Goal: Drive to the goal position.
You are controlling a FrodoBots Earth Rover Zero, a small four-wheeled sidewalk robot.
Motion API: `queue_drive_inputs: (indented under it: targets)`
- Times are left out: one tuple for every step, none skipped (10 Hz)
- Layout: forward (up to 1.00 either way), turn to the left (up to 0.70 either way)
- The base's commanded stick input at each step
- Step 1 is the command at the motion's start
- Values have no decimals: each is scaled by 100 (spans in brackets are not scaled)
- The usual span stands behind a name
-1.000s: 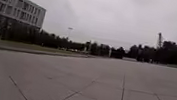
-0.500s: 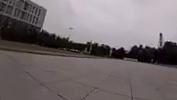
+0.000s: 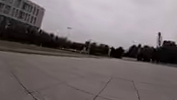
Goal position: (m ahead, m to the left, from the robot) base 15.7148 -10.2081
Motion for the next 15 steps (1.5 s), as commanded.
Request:
queue_drive_inputs:
  targets:
    - [70, -10]
    - [70, -34]
    - [70, -34]
    - [70, -34]
    - [70, -23]
    - [70, -4]
    - [70, 0]
    - [70, 0]
    - [70, 0]
    - [70, 0]
    - [70, 0]
    - [70, 0]
    - [70, 0]
    - [70, 0]
    - [70, 0]
